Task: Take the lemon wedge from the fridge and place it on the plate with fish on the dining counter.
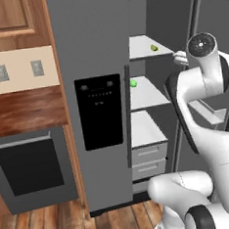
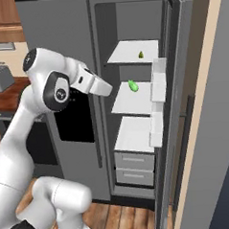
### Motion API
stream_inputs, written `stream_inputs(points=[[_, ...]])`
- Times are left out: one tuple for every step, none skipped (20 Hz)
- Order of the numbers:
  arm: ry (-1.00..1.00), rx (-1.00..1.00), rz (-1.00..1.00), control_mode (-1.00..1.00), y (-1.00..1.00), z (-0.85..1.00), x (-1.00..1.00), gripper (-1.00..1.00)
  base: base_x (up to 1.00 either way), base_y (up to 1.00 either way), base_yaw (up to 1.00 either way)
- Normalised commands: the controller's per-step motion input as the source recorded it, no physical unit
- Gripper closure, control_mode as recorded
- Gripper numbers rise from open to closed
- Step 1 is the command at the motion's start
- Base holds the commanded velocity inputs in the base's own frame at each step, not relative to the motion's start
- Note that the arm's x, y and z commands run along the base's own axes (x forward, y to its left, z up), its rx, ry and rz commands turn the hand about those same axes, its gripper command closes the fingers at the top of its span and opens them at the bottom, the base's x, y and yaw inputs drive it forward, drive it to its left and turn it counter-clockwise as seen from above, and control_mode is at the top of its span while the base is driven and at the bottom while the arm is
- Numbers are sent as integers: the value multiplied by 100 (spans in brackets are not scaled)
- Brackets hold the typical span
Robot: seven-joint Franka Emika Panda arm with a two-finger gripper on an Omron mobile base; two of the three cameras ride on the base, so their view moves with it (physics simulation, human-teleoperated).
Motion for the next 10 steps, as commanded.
stream_inputs(points=[[5, 18, 27, -100, 100, 49, -7, -100, 0, 0, 0], [11, 24, 31, -100, 100, 50, 0, -100, 0, 0, 0], [15, 27, 33, -100, 91, 51, 0, -100, 0, 0, 0], [18, 31, 34, -100, 84, 51, 0, -100, 0, 0, 0], [21, 33, 34, -100, 79, 33, 0, -100, 0, 0, 0], [24, 37, 37, -100, 68, 16, 0, -100, 0, 0, 0], [22, 39, 41, -100, 51, 0, 0, -100, 0, 0, 0], [17, 37, 46, -100, 34, -27, -6, -100, 0, 0, 0], [17, 37, 46, -100, 14, -56, -8, -100, 0, 0, 0], [16, 36, 48, -100, 0, -70, -10, -100, 0, 0, 0]])
